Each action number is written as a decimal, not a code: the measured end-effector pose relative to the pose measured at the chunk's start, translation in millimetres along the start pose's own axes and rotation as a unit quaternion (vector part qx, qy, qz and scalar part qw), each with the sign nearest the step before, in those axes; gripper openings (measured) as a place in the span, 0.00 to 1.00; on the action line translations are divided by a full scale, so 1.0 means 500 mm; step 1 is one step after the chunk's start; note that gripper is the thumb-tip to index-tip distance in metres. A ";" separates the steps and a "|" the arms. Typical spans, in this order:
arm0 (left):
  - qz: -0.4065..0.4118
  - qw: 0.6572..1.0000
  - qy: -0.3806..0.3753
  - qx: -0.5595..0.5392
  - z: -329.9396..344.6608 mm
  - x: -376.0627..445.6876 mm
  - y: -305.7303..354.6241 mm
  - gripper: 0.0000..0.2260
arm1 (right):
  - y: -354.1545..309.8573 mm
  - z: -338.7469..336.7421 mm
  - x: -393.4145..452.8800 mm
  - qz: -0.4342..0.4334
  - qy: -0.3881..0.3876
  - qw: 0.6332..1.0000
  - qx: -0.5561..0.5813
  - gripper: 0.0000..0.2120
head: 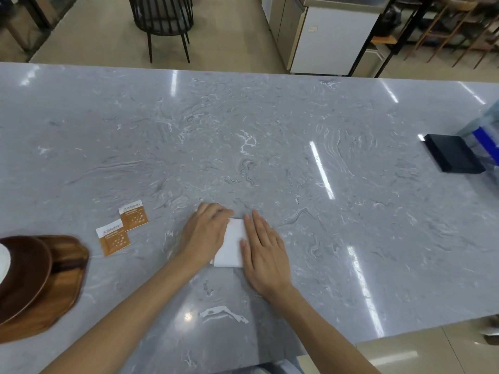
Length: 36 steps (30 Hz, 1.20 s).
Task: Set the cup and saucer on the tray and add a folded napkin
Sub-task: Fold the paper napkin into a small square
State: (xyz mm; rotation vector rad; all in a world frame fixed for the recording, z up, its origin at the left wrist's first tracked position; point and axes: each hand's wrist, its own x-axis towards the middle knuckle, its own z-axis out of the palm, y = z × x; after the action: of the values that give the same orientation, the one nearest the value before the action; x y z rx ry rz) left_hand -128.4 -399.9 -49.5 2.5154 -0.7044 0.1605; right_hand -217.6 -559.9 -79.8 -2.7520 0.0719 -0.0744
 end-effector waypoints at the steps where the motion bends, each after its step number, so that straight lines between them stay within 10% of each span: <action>1: 0.023 1.000 0.003 0.013 0.003 -0.009 0.011 0.11 | 0.001 0.002 0.000 0.001 -0.002 1.000 -0.003 0.27; 5: 0.037 0.987 -0.113 0.108 0.022 -0.058 0.027 0.28 | 0.002 0.006 -0.001 -0.004 -0.005 1.000 -0.017 0.27; 15: 0.052 0.976 -0.191 0.091 0.019 -0.061 -0.011 0.30 | -0.005 -0.004 0.005 -0.006 -0.019 1.000 -0.014 0.29; 20: 0.124 0.980 -0.155 -0.015 -0.039 -0.128 -0.041 0.30 | 0.039 -0.065 -0.035 -0.091 -0.021 0.981 0.168 0.30; 28: 0.178 0.969 -0.140 0.095 -0.061 -0.131 -0.045 0.28 | 0.071 -0.079 -0.039 -0.262 0.018 0.965 -0.009 0.17; 36: 0.173 0.974 -0.131 0.069 -0.072 -0.113 -0.027 0.23 | 0.050 -0.094 -0.027 -0.187 0.017 0.982 0.017 0.11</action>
State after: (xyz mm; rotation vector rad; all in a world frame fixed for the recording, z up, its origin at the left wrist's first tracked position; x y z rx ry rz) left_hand -169.1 -346.1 -38.2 2.5505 -1.2773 -0.0030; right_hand -235.1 -599.9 -46.6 -2.6936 -0.4345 -0.2210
